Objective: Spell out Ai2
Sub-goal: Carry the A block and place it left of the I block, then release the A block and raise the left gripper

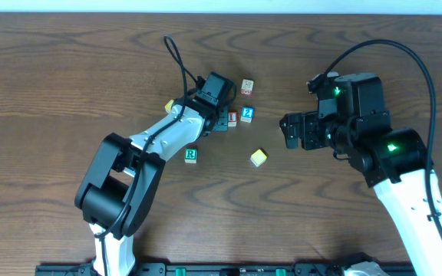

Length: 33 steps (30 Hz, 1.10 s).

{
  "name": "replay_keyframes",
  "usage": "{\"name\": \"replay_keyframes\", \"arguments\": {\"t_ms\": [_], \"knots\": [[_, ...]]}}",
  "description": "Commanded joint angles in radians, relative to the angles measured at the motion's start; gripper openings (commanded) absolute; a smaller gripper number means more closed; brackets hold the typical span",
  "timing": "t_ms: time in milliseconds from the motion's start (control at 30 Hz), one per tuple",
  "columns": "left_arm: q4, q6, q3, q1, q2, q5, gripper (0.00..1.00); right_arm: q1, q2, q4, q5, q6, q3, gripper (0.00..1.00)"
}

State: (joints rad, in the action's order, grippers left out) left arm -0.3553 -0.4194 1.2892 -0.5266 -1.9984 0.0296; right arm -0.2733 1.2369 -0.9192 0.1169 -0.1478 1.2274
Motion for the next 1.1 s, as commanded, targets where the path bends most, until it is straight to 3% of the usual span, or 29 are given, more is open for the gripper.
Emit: {"name": "replay_keyframes", "arguments": {"t_ms": [0, 367, 500, 600, 1067], "knots": [[0.007, -0.008, 0.023, -0.007, -0.009, 0.004, 0.06, 0.006, 0.005, 0.000, 0.008, 0.006, 0.000, 0.99], [-0.014, -0.007, 0.037, -0.007, -0.009, 0.019, 0.06, 0.006, 0.014, -0.001, 0.008, 0.003, 0.000, 0.99], [-0.014, -0.007, 0.037, -0.007, -0.009, 0.019, 0.24, 0.006, 0.014, -0.002, 0.008, 0.003, 0.000, 0.99], [-0.014, -0.007, 0.037, -0.007, -0.009, 0.019, 0.44, 0.006, 0.014, -0.005, 0.008, 0.003, 0.000, 0.99], [0.002, 0.035, 0.066, 0.002, -0.008, 0.050, 0.51, 0.006, 0.014, -0.005, 0.008, 0.003, 0.000, 0.99]]}}
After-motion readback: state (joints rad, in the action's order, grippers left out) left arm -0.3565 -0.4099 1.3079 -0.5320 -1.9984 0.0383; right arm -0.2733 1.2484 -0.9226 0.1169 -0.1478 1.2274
